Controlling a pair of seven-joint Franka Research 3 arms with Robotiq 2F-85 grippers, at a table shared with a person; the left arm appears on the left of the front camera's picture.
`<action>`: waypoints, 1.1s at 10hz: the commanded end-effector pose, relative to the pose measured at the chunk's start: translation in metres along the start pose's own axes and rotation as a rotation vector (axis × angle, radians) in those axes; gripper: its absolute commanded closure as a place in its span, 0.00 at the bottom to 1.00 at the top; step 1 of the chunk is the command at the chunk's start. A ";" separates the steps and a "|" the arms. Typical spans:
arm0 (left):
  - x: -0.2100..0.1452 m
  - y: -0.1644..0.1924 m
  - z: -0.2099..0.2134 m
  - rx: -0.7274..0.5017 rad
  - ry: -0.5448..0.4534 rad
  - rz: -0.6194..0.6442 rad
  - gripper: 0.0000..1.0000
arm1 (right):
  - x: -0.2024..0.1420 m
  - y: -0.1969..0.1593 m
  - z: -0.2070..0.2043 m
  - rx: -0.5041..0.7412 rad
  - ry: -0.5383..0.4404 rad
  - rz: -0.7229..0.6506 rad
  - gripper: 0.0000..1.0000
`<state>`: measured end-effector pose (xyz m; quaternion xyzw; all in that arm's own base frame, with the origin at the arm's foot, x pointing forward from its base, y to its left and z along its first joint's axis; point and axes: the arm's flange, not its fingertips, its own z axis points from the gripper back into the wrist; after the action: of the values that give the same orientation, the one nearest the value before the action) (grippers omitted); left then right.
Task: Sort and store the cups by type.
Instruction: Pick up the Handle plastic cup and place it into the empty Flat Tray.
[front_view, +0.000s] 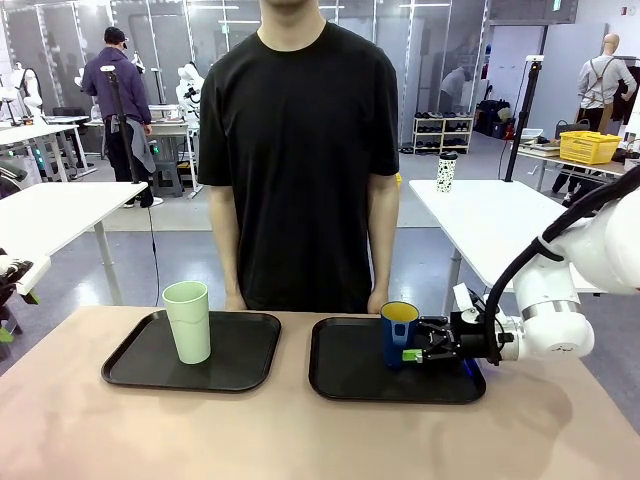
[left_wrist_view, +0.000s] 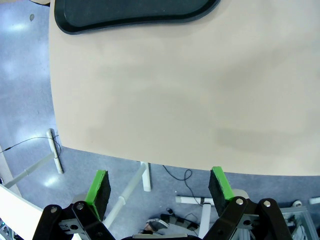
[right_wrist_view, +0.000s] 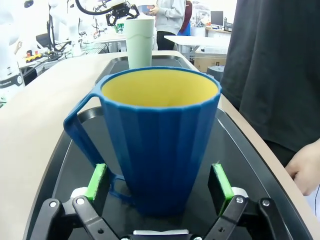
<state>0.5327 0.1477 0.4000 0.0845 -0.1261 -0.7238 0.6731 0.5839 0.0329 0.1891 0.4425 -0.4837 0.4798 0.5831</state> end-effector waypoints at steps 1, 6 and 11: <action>-0.003 0.000 0.001 0.023 -0.021 -0.014 0.00 | 0.008 0.011 0.013 -0.031 -0.007 -0.025 0.00; -0.003 0.000 0.001 0.023 -0.021 -0.014 0.00 | 0.033 0.042 0.072 -0.193 0.120 -0.048 0.00; -0.003 0.000 0.001 0.023 -0.021 -0.014 0.00 | 0.087 0.079 0.098 -0.267 0.379 -0.097 0.00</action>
<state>0.5327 0.1477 0.4000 0.0845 -0.1261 -0.7238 0.6731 0.5043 -0.0529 0.2830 0.2860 -0.4275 0.4628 0.7220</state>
